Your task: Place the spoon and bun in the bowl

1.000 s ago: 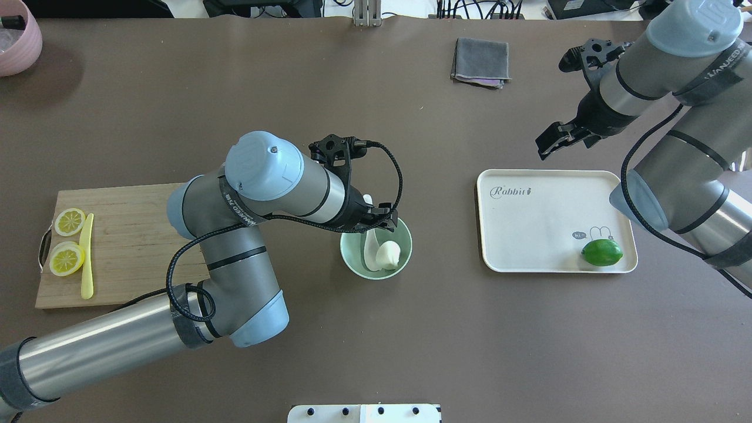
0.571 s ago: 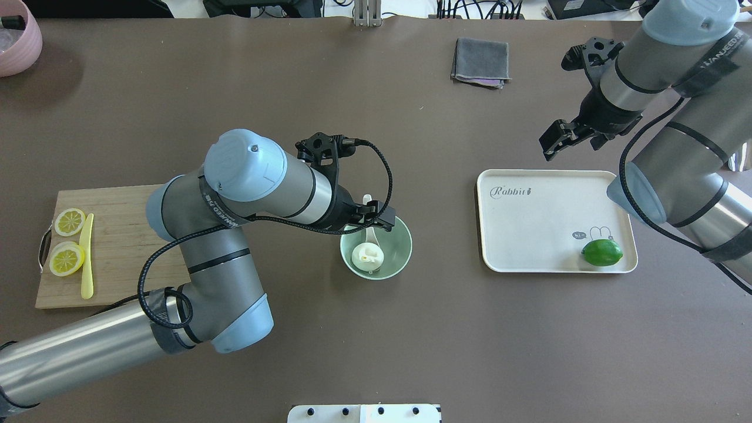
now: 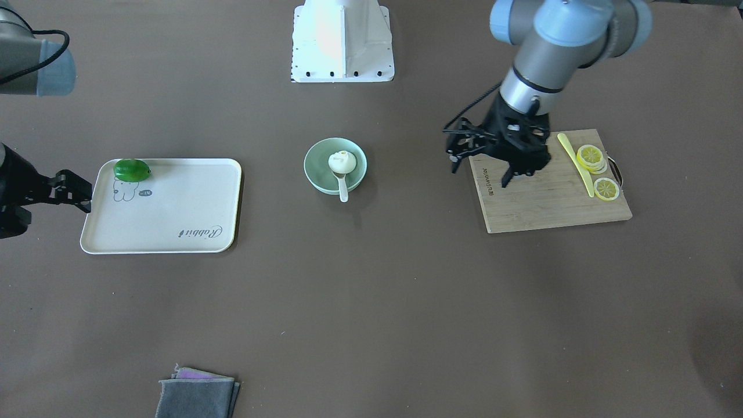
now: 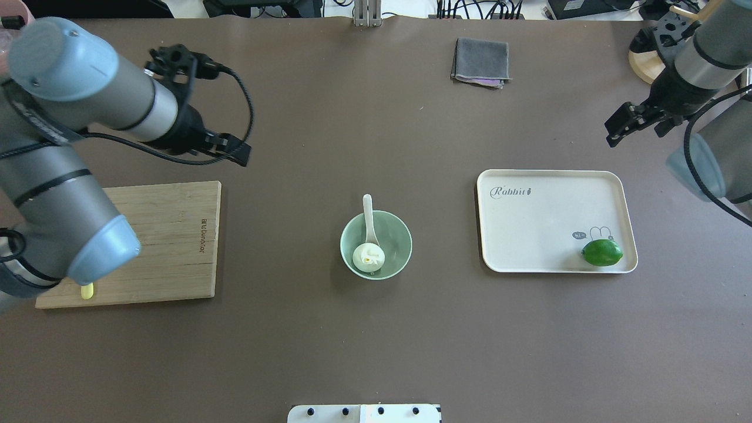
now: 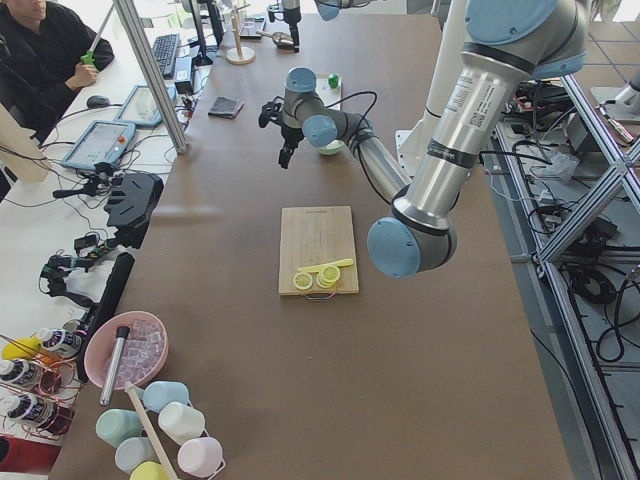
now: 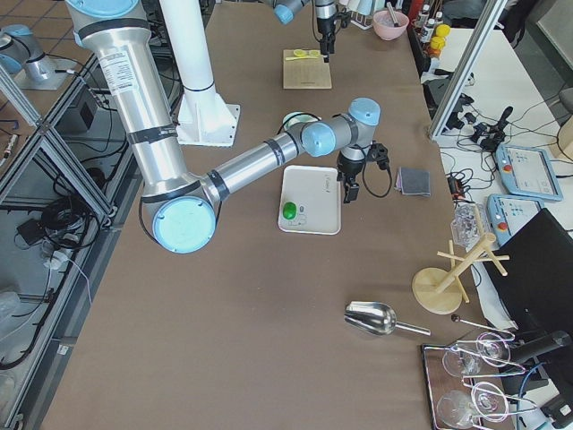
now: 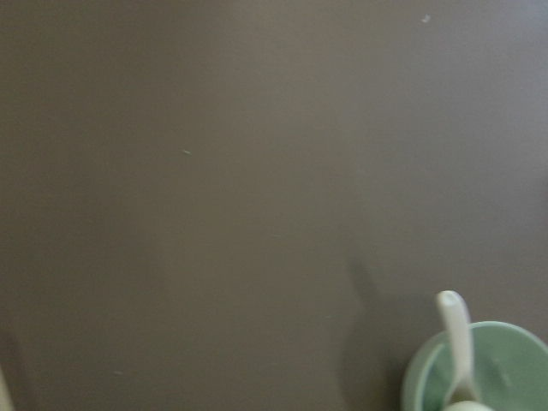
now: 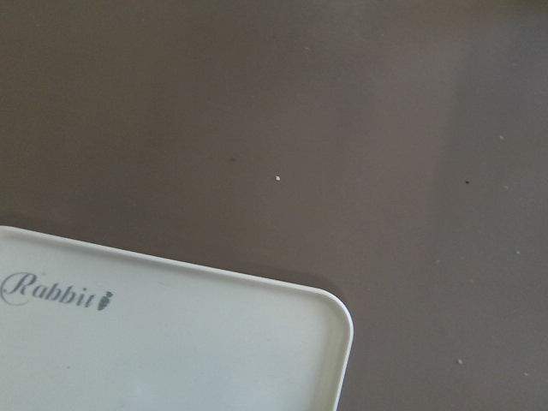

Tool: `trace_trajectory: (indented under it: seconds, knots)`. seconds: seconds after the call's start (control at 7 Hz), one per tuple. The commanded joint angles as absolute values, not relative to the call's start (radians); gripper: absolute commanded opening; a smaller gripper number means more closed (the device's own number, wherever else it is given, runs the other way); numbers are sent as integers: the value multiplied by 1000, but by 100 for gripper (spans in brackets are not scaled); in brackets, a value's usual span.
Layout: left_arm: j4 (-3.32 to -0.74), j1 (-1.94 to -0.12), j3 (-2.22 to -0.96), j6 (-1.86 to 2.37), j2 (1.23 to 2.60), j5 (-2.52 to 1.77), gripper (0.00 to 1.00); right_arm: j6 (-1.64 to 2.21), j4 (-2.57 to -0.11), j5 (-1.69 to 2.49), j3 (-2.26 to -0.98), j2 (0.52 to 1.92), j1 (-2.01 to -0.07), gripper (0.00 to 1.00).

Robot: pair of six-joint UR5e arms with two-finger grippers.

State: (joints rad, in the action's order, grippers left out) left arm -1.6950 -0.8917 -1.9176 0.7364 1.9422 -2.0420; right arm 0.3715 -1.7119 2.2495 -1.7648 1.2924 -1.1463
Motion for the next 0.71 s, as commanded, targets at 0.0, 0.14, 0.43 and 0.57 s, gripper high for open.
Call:
trace_trajectory:
  seconds: [0.0,0.14,0.43,0.57]
  knots:
    - [-1690,-1154,-1950,652,1780,-2171,98,354,-1701,2270,-1766,1399,-1239,100]
    - [-1687,-1293,-1936,570,1710,-2259,98,353,-1701,2273,-1770,1429,-1287,100]
    - [-1692,-1502,-1872,287,1603,-2269,98,243,-1706,2289,-1761,1482,-1395,100]
    - [-1692,-1572,-1802,109,1597,-2270,98,113,-1709,2286,-1750,1509,-1446,100]
